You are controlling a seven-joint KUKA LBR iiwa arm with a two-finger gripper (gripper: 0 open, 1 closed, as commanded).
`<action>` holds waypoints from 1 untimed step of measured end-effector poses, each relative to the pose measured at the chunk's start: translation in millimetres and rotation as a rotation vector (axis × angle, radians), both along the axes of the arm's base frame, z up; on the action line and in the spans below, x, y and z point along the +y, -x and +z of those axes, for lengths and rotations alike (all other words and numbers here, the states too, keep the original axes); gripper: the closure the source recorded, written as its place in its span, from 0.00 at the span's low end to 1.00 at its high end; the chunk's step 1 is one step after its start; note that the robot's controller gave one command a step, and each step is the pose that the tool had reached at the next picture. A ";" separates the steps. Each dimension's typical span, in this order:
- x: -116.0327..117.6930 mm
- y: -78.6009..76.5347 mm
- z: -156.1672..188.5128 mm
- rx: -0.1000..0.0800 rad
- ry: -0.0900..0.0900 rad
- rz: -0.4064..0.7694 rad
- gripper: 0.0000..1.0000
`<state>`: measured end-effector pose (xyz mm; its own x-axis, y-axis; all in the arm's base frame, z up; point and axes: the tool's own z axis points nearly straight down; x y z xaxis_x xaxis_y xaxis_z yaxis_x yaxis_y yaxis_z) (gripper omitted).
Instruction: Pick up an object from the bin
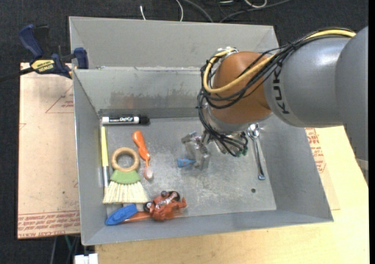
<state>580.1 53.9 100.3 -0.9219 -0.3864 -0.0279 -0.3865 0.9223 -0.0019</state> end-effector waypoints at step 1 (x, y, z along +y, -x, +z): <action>0.4 0.8 21.2 0.002 0.000 -0.001 1.00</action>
Offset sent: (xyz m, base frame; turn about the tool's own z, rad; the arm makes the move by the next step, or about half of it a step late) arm -0.0010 0.0003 0.0209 0.0004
